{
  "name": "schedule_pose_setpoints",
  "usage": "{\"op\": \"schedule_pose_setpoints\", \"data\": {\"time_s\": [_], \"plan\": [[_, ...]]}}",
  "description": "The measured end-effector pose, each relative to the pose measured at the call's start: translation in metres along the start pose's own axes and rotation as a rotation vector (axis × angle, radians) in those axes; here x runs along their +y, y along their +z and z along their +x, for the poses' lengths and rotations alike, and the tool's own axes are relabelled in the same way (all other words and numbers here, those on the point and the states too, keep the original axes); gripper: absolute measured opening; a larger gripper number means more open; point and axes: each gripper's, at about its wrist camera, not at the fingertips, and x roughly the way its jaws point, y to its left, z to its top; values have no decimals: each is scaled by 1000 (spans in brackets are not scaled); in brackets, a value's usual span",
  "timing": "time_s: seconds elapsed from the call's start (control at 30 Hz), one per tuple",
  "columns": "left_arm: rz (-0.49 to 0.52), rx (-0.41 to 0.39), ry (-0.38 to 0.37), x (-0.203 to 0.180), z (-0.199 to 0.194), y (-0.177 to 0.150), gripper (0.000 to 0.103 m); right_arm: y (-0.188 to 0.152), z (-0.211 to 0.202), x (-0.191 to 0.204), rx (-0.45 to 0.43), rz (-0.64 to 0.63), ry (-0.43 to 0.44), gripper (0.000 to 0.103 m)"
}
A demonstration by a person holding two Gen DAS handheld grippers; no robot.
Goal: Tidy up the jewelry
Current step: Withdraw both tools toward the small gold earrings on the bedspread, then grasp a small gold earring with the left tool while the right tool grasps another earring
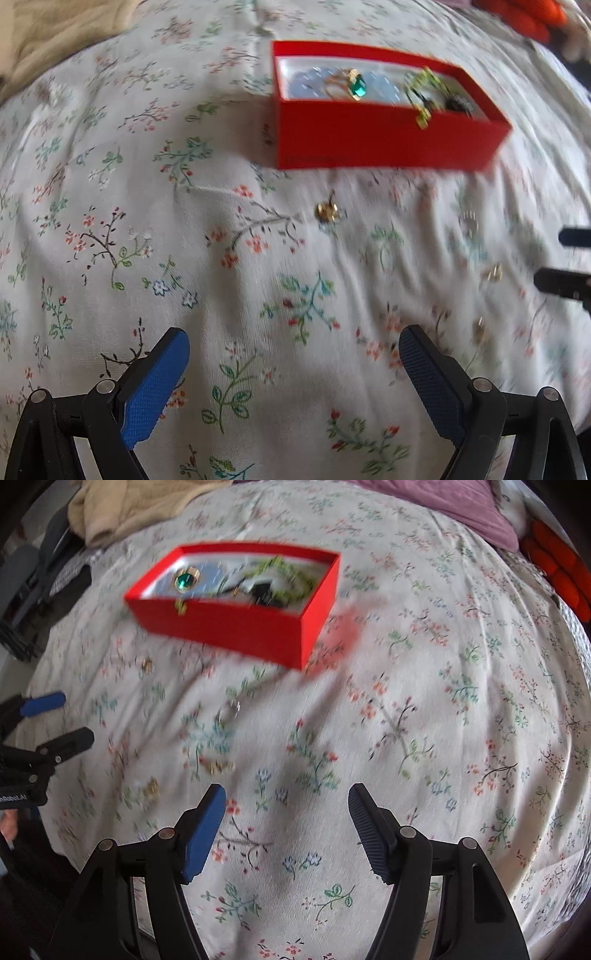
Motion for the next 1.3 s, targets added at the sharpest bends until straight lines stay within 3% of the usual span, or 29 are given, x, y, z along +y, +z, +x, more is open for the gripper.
{"op": "schedule_pose_setpoints", "data": {"time_s": [0.27,0.47,0.53,0.8,1.07,1.2,1.3], "plan": [[117,-120,2,-4,8,-13,94,-15,14,6,-98,-76,-26,72],[124,-205,-69,-2,14,-4,74,-15,11,7,-155,-85,4,72],[132,-221,-74,-3,16,1,59,-13,10,11,-174,-92,10,72],[146,-218,-113,-10,28,19,30,-7,14,21,-156,-121,9,72],[159,-214,-72,-18,40,32,28,-3,15,22,-149,-102,18,72],[160,-208,-50,-22,42,36,12,-2,16,24,-148,-107,13,72],[168,-205,-39,-24,42,36,12,-1,16,24,-146,-104,10,72]]}}
